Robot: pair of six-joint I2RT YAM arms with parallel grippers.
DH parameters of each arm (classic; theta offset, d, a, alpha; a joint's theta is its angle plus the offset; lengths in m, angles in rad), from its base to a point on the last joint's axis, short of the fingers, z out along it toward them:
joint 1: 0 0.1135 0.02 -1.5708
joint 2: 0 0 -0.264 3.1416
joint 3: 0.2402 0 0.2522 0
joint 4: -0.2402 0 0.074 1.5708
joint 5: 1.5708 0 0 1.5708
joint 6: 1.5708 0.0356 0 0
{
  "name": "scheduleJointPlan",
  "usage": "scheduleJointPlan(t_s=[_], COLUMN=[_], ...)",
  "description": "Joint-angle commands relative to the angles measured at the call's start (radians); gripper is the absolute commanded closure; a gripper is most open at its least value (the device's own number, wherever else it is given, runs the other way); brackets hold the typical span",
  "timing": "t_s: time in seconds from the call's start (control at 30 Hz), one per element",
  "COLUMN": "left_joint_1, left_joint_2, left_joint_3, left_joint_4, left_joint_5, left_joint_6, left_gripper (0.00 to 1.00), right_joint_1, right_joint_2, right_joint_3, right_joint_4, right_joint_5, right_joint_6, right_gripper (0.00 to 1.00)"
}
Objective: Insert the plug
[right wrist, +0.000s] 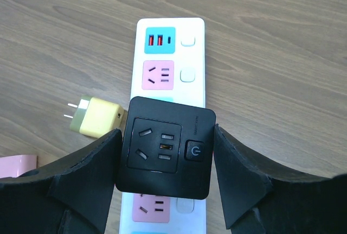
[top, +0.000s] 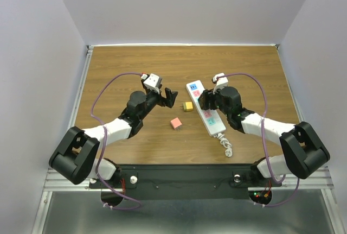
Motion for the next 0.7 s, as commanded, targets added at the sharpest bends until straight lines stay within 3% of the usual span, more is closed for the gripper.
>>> scheduleJointPlan(t_s=[0.0,0.37,0.67], left_joint_1=[0.0,0.003,0.008], left_joint_2=[-0.047,-0.064,-0.085], left_joint_3=[-0.015,-0.034,-0.051], left_joint_4=[0.054,0.053,0.051], left_joint_5=[-0.008,-0.023,-0.023], left_joint_6=[0.016,0.036,0.038], left_gripper=[0.02,0.02,0.02], right_joint_1=[0.02,0.102,0.121], right_joint_2=[0.0,0.057,0.014], right_joint_3=[0.038,0.077,0.055], right_joint_4=[0.01,-0.045,-0.062], right_joint_5=[0.048,0.202,0.242], right_joint_6=[-0.022,-0.065,-0.049], right_gripper=[0.99,0.99,0.99])
